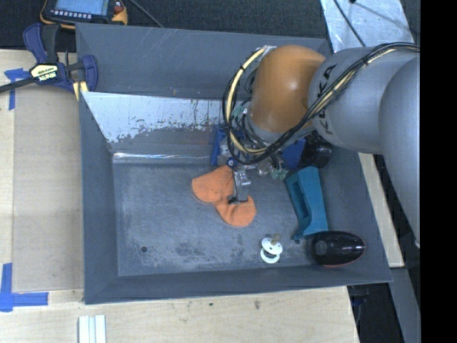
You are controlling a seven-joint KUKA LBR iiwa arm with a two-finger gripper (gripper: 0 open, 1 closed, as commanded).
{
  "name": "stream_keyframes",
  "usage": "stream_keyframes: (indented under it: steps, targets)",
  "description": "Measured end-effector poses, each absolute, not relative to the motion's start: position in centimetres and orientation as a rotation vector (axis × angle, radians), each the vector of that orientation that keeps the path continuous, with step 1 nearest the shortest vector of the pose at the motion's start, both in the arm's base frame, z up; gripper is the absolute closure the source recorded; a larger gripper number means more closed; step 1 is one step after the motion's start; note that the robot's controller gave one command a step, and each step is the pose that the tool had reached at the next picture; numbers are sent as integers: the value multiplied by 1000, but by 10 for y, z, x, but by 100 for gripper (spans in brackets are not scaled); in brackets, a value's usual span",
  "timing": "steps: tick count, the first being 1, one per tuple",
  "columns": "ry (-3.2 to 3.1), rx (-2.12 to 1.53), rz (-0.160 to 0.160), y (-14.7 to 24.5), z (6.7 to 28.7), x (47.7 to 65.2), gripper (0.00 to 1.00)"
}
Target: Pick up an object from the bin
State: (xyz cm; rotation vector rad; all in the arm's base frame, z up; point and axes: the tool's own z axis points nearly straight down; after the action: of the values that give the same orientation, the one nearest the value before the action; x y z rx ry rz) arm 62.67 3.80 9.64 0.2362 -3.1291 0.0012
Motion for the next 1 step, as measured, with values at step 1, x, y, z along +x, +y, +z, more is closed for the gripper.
stream_keyframes:
  steps: [1]
  targets:
    - [-3135, 232, 0, 38, 98, 628, 100]
